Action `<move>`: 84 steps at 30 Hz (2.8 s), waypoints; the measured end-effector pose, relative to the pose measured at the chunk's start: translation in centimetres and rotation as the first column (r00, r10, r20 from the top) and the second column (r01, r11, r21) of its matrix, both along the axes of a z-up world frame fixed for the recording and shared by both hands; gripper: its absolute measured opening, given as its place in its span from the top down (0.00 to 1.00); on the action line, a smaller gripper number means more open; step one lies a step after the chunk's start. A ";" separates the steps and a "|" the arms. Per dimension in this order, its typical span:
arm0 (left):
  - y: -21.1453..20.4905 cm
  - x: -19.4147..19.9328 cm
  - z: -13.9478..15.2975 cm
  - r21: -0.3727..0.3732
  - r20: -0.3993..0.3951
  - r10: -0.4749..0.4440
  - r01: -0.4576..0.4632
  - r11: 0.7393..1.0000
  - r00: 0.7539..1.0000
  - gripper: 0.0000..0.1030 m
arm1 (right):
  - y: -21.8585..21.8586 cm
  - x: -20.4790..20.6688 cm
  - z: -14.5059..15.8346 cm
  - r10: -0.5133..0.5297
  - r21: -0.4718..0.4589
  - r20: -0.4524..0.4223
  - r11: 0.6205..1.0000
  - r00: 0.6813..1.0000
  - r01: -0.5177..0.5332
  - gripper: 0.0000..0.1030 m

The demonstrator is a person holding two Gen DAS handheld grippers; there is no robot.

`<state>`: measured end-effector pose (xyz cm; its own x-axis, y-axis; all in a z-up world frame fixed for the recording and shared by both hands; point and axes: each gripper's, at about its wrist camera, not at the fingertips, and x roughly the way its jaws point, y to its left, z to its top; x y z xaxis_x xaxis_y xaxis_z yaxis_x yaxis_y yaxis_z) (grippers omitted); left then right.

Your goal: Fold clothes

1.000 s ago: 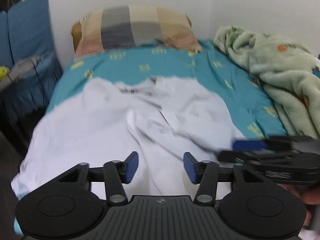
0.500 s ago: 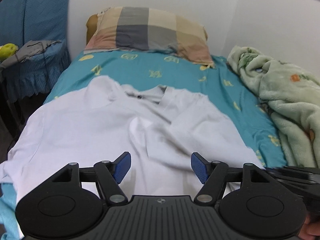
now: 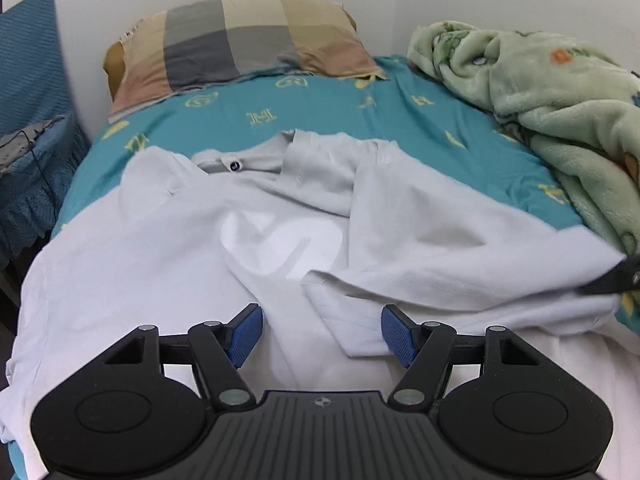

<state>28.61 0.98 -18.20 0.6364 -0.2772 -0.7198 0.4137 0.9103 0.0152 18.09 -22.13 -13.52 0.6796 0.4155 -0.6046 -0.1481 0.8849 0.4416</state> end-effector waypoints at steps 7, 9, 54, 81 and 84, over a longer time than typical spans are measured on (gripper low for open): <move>-0.8 1.0 -0.3 -0.008 0.005 -0.068 0.068 0.998 0.998 0.37 | -0.4 0.0 0.4 -0.007 0.018 0.001 1.000 1.000 0.007 0.95; -1.3 1.0 -0.3 0.011 0.017 -0.092 0.092 0.996 0.996 0.41 | -0.4 0.0 0.3 -0.003 0.010 -0.001 1.000 1.000 0.003 0.95; 7.8 15.9 2.1 -0.145 -0.030 0.375 -0.375 0.916 0.927 0.47 | 12.8 9.3 -3.0 0.197 0.032 0.038 0.980 0.980 -0.198 0.80; -7.8 -30.1 9.1 -0.176 -0.061 0.035 -0.045 0.983 0.998 0.37 | -5.7 -15.1 6.3 -0.069 0.017 0.107 0.998 0.992 0.068 0.38; -8.9 -30.1 7.8 -0.173 -0.093 0.006 -0.022 0.985 0.996 0.37 | -6.0 -14.5 5.7 -0.091 0.008 0.097 0.996 0.991 0.091 0.37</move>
<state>-1.44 -7.94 -10.37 0.5749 -0.3941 -0.7171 0.3928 0.9017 -0.1806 3.62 -28.15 -7.81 0.7703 0.3510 -0.5324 -0.1096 0.8953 0.4318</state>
